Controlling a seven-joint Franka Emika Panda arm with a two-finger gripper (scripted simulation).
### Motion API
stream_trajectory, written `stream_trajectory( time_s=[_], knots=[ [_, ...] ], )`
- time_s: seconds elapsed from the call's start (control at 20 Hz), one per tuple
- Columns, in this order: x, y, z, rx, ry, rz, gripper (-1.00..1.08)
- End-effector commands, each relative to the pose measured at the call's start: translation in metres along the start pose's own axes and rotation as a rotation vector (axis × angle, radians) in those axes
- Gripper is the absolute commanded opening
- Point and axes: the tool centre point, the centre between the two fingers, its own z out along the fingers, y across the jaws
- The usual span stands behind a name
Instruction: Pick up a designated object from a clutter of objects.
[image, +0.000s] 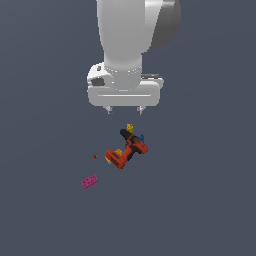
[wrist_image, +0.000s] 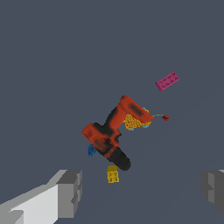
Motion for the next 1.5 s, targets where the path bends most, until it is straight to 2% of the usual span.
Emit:
stream_trajectory(
  time_s=[0.0, 0.45, 0.8, 1.1, 1.45],
  knots=[
    [0.000, 0.000, 0.000, 0.000, 0.000, 0.000, 1.00],
    [0.007, 0.011, -0.015, 0.014, 0.046, 0.052, 1.00],
    [0.006, 0.011, -0.011, 0.013, 0.045, 0.049, 1.00],
    [0.002, 0.009, 0.010, 0.011, 0.043, 0.038, 1.00],
    [-0.012, 0.004, 0.055, 0.005, 0.040, 0.011, 1.00]
  ],
)
